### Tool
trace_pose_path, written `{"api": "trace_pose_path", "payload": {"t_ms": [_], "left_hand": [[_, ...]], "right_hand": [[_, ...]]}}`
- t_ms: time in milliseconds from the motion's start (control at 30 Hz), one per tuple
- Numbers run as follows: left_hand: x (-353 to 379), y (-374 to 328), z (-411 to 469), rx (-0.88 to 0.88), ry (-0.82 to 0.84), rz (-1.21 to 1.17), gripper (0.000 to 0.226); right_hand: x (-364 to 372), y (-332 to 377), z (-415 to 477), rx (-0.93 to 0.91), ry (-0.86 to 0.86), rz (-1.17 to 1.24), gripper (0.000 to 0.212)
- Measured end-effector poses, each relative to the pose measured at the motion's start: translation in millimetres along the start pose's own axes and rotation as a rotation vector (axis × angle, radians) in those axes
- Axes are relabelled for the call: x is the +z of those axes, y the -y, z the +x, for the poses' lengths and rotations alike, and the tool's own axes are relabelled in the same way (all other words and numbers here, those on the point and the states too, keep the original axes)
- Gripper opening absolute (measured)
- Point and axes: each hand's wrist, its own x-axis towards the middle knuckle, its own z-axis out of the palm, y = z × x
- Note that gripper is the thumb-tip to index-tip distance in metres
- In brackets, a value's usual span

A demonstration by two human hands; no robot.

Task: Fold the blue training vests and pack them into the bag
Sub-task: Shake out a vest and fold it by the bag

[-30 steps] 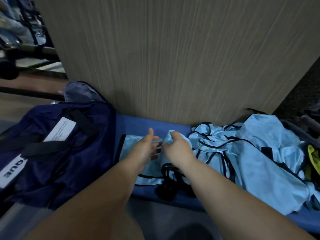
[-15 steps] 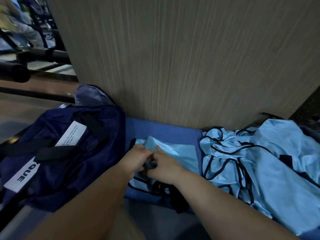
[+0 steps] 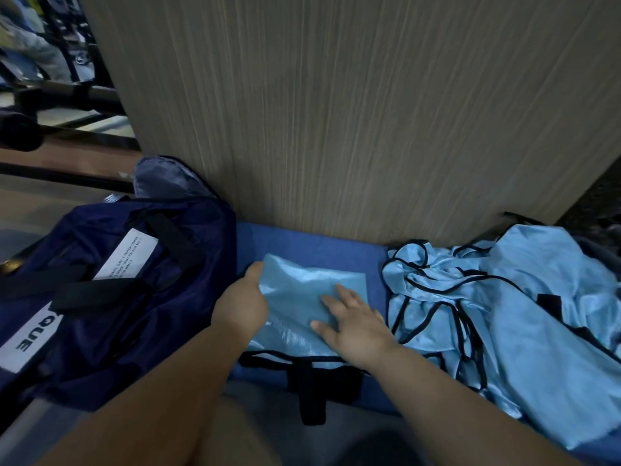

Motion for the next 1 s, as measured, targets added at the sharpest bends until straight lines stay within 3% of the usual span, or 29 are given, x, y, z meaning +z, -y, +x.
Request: {"api": "trace_pose_path", "payload": {"t_ms": [167, 267, 367, 533, 700, 833, 1000], "left_hand": [[12.5, 3.4, -3.5, 0.182, -0.089, 0.354, 0.062], [16.9, 3.5, -0.5, 0.202, 0.071, 0.413, 0.054], [22.4, 5.4, 0.4, 0.198, 0.247, 0.578, 0.066], [23.1, -4.5, -4.4, 0.285, 0.134, 0.778, 0.062], [34.2, -27.9, -10.0, 0.399, 0.247, 0.633, 0.058], [40.1, -13.5, -5.0, 0.355, 0.347, 0.567, 0.061], [38.3, -5.2, 2.5, 0.277, 0.33, 0.621, 0.077]], "right_hand": [[8.8, -8.6, 0.4, 0.013, 0.092, -0.064, 0.076], [7.1, -7.0, 2.0, 0.027, 0.102, -0.088, 0.079], [5.3, -5.9, 3.8, 0.035, 0.127, -0.104, 0.082], [7.2, -6.5, 5.3, 0.043, 0.13, -0.145, 0.086], [9.7, -6.8, 6.0, 0.028, 0.126, -0.116, 0.087], [6.5, -10.9, 6.6, -0.004, 0.125, -0.071, 0.079], [0.8, -17.6, 15.1, 0.002, 0.1, -0.101, 0.071]]}}
